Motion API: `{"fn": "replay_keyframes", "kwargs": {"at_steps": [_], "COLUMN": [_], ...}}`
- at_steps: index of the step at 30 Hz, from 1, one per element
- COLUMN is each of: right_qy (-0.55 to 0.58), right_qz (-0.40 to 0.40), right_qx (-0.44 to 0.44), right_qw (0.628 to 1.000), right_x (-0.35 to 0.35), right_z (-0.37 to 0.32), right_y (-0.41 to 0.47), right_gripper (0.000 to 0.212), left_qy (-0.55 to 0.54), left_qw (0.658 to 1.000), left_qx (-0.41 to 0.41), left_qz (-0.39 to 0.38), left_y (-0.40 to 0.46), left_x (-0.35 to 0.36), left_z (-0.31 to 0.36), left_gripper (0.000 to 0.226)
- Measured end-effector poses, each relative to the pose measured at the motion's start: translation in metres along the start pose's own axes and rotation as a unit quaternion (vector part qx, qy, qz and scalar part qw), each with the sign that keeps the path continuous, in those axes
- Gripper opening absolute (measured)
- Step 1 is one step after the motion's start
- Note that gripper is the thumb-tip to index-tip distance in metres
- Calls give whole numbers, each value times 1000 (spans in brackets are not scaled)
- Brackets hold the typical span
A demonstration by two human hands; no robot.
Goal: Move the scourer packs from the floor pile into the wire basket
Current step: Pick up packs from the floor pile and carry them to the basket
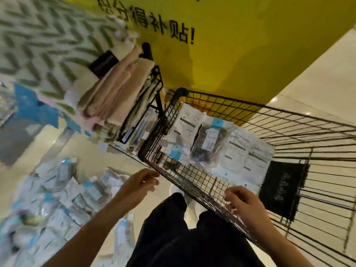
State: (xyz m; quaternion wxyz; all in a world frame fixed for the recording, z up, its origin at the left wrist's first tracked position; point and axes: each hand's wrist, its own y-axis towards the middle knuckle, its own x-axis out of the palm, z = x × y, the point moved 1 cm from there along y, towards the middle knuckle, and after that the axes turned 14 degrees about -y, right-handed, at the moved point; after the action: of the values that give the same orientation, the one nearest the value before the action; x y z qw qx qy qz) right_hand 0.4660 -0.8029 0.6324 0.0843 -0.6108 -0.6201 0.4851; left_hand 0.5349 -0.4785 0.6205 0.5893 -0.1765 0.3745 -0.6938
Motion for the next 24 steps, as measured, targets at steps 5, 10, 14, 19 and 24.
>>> {"fn": "replay_keyframes", "kwargs": {"at_steps": [5,10,14,19,24], "right_qy": [-28,-56,-102,-180,-245], "right_qz": [-51,-96,-109,-152,-200], "right_qx": [-26,-55,-120,-176,-206], "right_qw": [998,992,981,956,926], "right_x": [-13,-10,13,55,109], "right_z": [3,-13,-32,-42,-42], "right_y": [-3,-1,-14,-35,-73], "right_gripper": [9,8,13,12,5], "left_qy": [-94,-202,-269,-344,-388], "left_qw": [986,952,916,862,822], "left_qx": [-54,-105,-137,-168,-178], "left_qz": [124,203,265,333,378], "left_y": [-70,-151,-205,-263,-320], "left_x": [1,20,36,57,77], "left_z": [-55,-109,-155,-206,-269], "left_gripper": [29,22,25,19,18]}}
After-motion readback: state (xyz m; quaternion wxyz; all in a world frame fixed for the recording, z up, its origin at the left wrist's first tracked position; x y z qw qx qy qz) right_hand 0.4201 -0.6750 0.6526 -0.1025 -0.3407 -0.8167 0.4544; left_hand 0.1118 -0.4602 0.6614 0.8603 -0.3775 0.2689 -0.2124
